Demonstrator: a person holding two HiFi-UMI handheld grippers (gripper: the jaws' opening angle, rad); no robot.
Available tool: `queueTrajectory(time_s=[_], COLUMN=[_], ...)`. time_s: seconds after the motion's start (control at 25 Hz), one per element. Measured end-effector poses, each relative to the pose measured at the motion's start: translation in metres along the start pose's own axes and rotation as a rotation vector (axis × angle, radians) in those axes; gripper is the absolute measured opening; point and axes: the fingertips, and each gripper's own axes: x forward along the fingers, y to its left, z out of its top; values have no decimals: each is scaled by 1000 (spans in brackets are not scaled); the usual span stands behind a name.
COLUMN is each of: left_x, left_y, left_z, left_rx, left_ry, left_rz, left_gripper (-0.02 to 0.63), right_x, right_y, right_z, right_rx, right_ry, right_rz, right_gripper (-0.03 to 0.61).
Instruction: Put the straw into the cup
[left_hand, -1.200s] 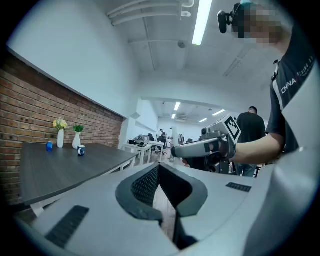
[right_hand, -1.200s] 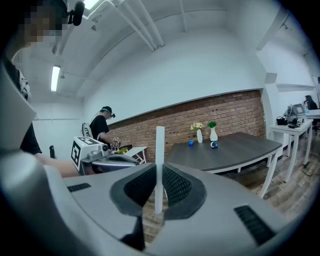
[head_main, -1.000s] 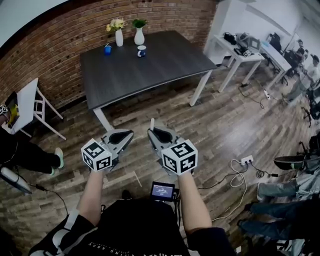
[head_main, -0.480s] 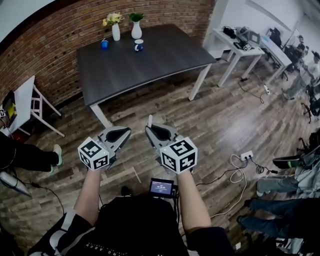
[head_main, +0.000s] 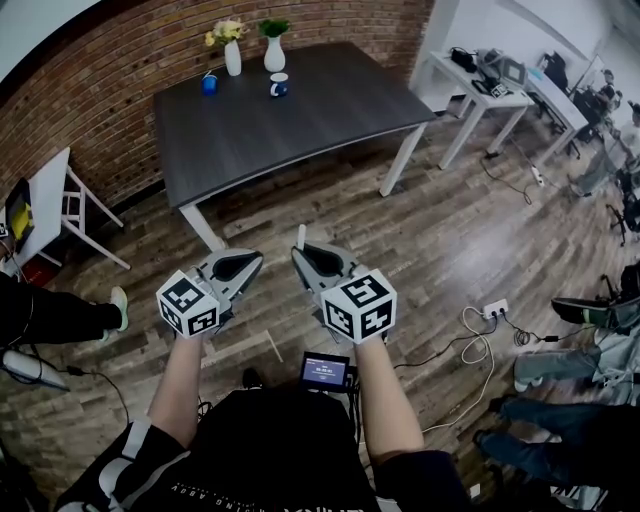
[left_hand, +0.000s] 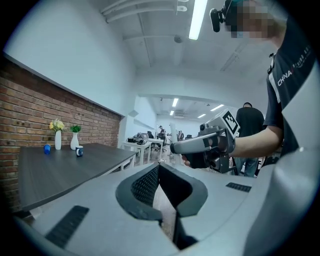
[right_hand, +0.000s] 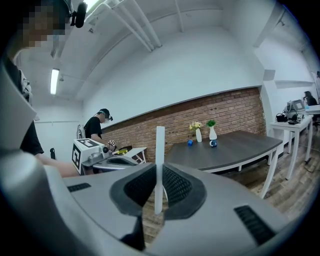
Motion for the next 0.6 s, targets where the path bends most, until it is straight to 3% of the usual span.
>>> queueTrajectory(time_s=[0.6], left_x=[52], left_y=[-11], left_z=[7], left_rx=[12], left_ry=[24], left_rz=[17], left_gripper=[3], right_x=[-29], right_y=[-50], right_z=[0], right_rx=[7], right_ry=[-6], right_rz=[20], right_gripper=[44])
